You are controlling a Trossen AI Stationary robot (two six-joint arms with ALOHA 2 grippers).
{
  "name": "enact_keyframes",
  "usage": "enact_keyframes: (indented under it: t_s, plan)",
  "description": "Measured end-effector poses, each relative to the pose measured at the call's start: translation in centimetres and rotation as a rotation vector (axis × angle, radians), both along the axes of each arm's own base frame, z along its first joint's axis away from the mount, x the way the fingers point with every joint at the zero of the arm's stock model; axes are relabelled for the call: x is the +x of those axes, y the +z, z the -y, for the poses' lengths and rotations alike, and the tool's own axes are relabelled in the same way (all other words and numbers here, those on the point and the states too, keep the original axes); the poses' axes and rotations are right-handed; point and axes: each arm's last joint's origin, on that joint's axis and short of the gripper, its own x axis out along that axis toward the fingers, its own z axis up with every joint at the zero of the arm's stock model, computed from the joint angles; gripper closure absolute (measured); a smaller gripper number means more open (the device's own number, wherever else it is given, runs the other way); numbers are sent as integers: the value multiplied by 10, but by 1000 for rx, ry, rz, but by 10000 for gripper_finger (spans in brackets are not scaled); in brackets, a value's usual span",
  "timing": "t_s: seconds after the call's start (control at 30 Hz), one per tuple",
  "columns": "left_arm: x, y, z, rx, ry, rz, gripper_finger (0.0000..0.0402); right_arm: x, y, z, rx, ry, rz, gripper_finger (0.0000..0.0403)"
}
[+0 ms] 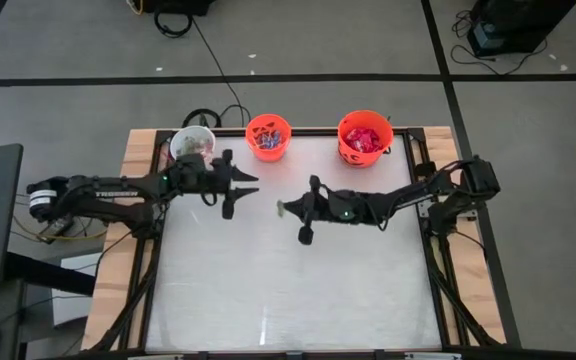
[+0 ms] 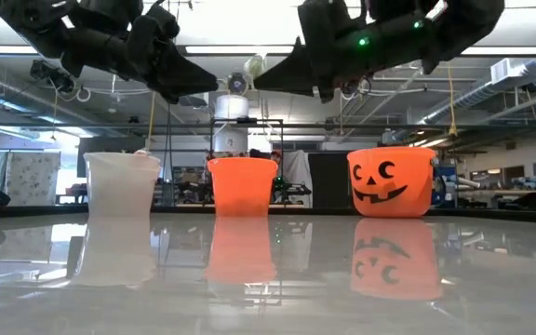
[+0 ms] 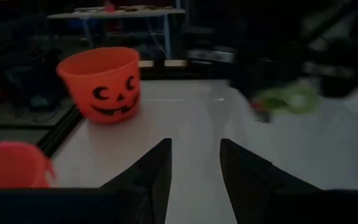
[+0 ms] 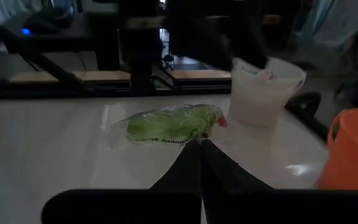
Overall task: Sort candy by brand, put in halloween buckets
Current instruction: Put the green gummy into the white bucket
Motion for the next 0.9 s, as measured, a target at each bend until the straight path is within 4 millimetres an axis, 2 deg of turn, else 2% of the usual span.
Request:
enact_keyframes:
  t_s: [0.23, 0.43, 0.63, 0.9]
  plan:
    - [26, -12, 18, 150, -128, 39, 259, 1, 0, 20, 148, -57, 38, 401]
    - [41, -18, 35, 294, -193, 100, 259, 1, 0, 28, 247, -71, 60, 400]
    - [49, -26, 44, 450, -103, 71, 259, 1, 0, 28, 261, -71, 63, 399]
    - [54, -21, 46, 476, -18, 163, 261, 1, 1, 27, 264, -68, 66, 398]
